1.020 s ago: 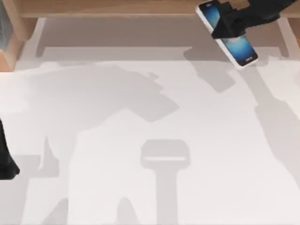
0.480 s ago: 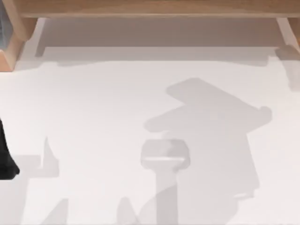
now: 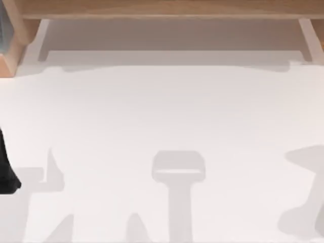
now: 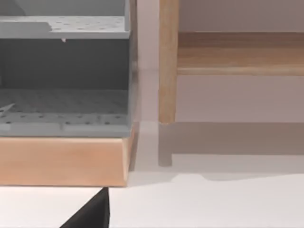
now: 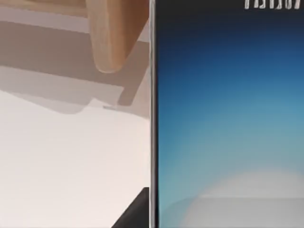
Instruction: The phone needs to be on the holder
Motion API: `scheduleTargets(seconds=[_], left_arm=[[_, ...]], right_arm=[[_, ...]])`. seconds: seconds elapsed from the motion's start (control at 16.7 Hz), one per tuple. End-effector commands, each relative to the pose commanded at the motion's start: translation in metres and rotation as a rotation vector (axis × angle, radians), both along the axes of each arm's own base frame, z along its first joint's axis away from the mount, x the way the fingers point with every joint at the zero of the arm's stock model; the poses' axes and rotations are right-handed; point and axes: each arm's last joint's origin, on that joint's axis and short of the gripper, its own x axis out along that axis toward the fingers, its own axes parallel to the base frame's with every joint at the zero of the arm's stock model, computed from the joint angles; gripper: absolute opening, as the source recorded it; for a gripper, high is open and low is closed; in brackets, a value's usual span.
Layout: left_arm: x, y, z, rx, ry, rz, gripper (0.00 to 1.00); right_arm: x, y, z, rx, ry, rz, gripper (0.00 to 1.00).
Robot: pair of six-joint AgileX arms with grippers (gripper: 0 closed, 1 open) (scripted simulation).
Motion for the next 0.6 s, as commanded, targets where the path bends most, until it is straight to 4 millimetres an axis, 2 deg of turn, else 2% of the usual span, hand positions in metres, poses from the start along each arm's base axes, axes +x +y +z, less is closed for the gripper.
scheduleTargets(seconds=[0.18, 0.3, 0.42, 0.6], left_arm=[[0.000, 0.000, 0.000, 0.000, 0.000, 0.000, 1.00], [0.000, 0.000, 0.000, 0.000, 0.000, 0.000, 1.00], [0.000, 0.000, 0.000, 0.000, 0.000, 0.000, 1.00], [0.000, 0.000, 0.000, 0.000, 0.000, 0.000, 1.00]], right_arm=[[-0.034, -0.006, -0.027, 0.011, -0.021, -0.068, 0.00], [-0.048, -0.007, -0.040, 0.024, -0.025, -0.096, 0.00], [-0.055, -0.006, -0.047, 0.032, -0.026, -0.110, 0.00], [-0.055, -0.006, -0.047, 0.032, -0.026, -0.110, 0.00]])
